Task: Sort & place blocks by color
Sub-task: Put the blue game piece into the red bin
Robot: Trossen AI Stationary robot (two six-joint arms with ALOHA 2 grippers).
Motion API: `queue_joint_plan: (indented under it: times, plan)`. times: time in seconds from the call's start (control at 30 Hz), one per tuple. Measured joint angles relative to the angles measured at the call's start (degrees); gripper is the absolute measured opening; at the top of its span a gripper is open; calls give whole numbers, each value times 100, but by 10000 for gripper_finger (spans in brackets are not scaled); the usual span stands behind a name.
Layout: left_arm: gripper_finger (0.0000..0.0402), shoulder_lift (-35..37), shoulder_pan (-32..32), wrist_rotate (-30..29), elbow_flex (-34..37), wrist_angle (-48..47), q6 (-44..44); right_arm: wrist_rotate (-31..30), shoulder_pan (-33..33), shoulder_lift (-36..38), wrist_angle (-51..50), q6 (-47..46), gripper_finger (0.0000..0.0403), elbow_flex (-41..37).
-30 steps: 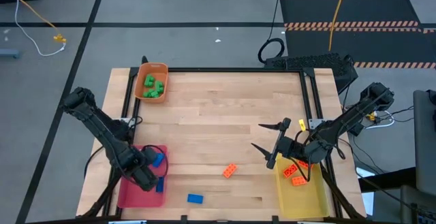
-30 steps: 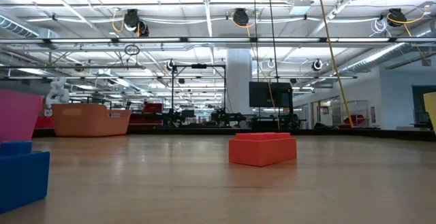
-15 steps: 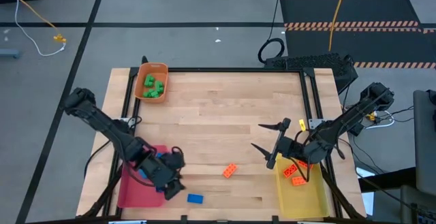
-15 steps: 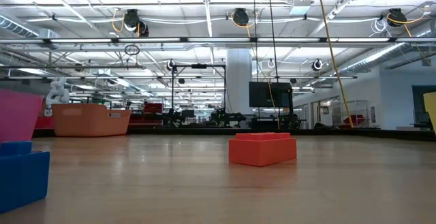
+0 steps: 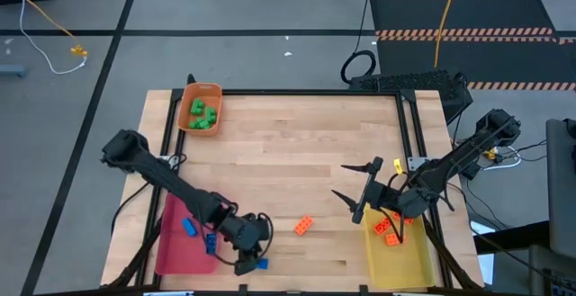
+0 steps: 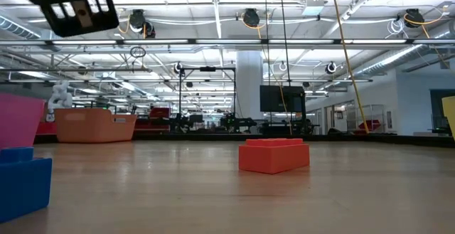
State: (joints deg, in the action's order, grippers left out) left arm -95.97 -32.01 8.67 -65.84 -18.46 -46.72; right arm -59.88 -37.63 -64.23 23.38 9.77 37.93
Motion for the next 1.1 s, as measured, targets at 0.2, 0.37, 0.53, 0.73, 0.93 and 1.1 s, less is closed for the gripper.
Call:
queue_joint_plan:
  times: [0.2, 0.37, 0.53, 0.73, 0.93, 1.1]
  plan:
    - [166, -96, -35, 178, -172, 22, 116, -4, 12, 0, -7, 60, 336, 0]
    - [154, -94, -35, 80, -335, 262, 613, -7, 44, 0, 4, 138, 336, 0]
    - [154, -96, 13, -93, -308, 905, 933, -7, 41, 0, 39, 147, 336, 0]
    - [156, -93, 189, -428, -306, 1314, 1060, -7, 37, 0, 49, 161, 336, 0]
    - [156, -93, 199, -463, -306, 1310, 1028, -7, -18, 0, 39, 203, 336, 0]
    - [156, -93, 199, -472, -304, 1310, 968, -7, -37, 2, 78, 292, 336, 0]
